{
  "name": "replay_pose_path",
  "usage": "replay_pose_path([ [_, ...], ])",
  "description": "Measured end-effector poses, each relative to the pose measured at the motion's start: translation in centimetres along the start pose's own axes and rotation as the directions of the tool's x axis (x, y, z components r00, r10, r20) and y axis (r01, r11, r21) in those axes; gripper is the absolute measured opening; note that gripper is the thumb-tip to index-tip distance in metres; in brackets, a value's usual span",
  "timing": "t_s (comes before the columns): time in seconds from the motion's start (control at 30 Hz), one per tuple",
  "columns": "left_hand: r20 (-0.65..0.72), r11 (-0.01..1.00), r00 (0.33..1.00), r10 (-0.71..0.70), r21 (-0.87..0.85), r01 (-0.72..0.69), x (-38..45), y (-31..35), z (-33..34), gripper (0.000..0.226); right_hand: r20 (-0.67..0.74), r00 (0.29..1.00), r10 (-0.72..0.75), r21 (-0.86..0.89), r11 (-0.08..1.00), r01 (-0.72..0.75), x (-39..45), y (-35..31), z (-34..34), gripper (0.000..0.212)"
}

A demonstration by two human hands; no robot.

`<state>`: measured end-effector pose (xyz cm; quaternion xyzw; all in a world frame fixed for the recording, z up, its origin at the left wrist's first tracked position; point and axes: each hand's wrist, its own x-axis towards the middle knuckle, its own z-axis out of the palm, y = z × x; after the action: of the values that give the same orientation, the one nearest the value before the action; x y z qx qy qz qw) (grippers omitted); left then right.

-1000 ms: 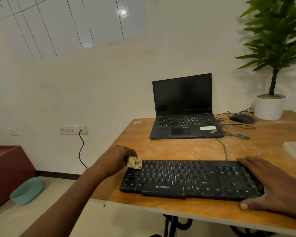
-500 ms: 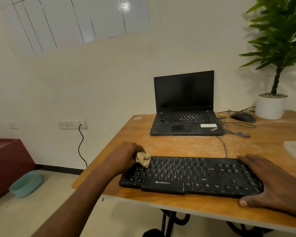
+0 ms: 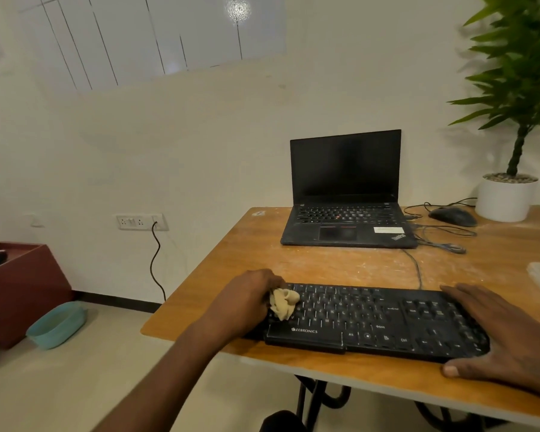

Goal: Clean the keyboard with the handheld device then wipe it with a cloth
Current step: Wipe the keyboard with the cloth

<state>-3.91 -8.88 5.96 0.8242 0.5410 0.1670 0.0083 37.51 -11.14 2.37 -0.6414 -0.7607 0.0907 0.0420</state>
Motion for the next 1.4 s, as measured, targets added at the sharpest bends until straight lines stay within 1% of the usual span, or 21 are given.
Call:
replay_pose_path([
  [0.07, -0.01, 0.998, 0.999, -0.044, 0.047, 0.045, -0.9, -1.0, -0.5, 0.035, 0.004, 1.0, 0.0, 0.008, 1.0, 0.0, 0.0, 0.0, 0.0, 0.131],
  [0.17, 0.001, 0.994, 0.994, -0.11, 0.027, 0.11, -2.4, -3.0, -1.5, 0.032, -0.011, 1.0, -0.003, 0.011, 1.0, 0.003, 0.0, -0.1, 0.0, 0.131],
  [0.3, 0.028, 0.997, 0.996, -0.083, 0.002, 0.083, -3.6, -3.2, -1.9, 0.024, 0.0, 1.0, 0.004, -0.003, 1.0, -0.004, 0.1, 0.0, 0.0, 0.132],
  [0.37, 0.035, 0.996, 0.997, -0.071, -0.048, 0.073, -3.6, -2.5, -1.7, 0.025, 0.005, 1.0, 0.006, 0.008, 1.0, -0.006, 0.1, -0.1, 0.0, 0.133],
  [0.43, 0.065, 0.993, 0.996, -0.055, -0.101, 0.062, -3.2, -1.6, -1.5, 0.032, 0.002, 1.0, 0.006, 0.018, 1.0, -0.006, 0.1, -0.1, -0.1, 0.134],
  [0.53, 0.155, 0.986, 0.984, -0.086, -0.131, 0.107, -2.7, -1.1, -1.6, 0.06, 0.0, 1.0, -0.004, 0.021, 1.0, 0.004, 0.0, -0.2, -0.2, 0.135],
  [0.57, 0.156, 0.984, 0.983, -0.098, -0.13, 0.118, -2.7, -1.1, -1.6, 0.059, -0.003, 1.0, -0.005, 0.02, 1.0, 0.005, -0.1, -0.2, -0.2, 0.136],
  [0.6, 0.136, 0.986, 0.985, -0.104, -0.119, 0.12, -2.8, -1.4, -1.7, 0.053, -0.009, 1.0, -0.005, 0.02, 1.0, 0.005, -0.2, -0.3, -0.1, 0.135],
  [0.67, 0.065, 0.992, 0.991, -0.117, -0.038, 0.12, -3.3, -2.5, -2.0, 0.041, -0.019, 1.0, -0.007, 0.028, 1.0, 0.008, -0.2, -0.4, -0.1, 0.134],
  [0.73, 0.032, 0.986, 0.986, -0.164, 0.013, 0.164, -3.9, -3.5, -2.5, 0.04, -0.022, 1.0, -0.007, 0.033, 0.999, 0.008, -0.2, -0.4, -0.2, 0.132],
  [0.83, 0.051, 0.979, 0.978, -0.201, -0.021, 0.203, -4.5, -3.5, -3.0, 0.036, -0.037, 0.999, -0.005, 0.049, 0.999, 0.007, -0.3, -0.4, -0.1, 0.134],
  [0.93, 0.03, 0.984, 0.984, -0.177, -0.032, 0.178, -4.4, -2.5, -2.6, 0.032, -0.04, 0.999, -0.015, 0.041, 0.999, 0.017, -0.2, -0.4, -0.1, 0.137],
  [1.03, 0.043, 0.983, 0.99, -0.133, -0.125, 0.137, -4.0, -1.3, -2.2, 0.032, -0.042, 0.999, -0.011, 0.056, 0.998, 0.014, -0.2, -0.4, -0.1, 0.138],
  [1.17, 0.078, 0.988, 0.993, -0.085, -0.124, 0.095, -4.5, -0.6, -2.3, 0.034, -0.057, 0.998, -0.025, 0.052, 0.998, 0.028, -0.1, -0.3, 0.1, 0.132],
  [1.4, 0.107, 0.982, 0.981, -0.161, -0.087, 0.17, -6.8, -3.0, -3.7, 0.042, -0.06, 0.998, -0.023, 0.071, 0.997, 0.027, 0.0, -0.1, 0.2, 0.134],
])
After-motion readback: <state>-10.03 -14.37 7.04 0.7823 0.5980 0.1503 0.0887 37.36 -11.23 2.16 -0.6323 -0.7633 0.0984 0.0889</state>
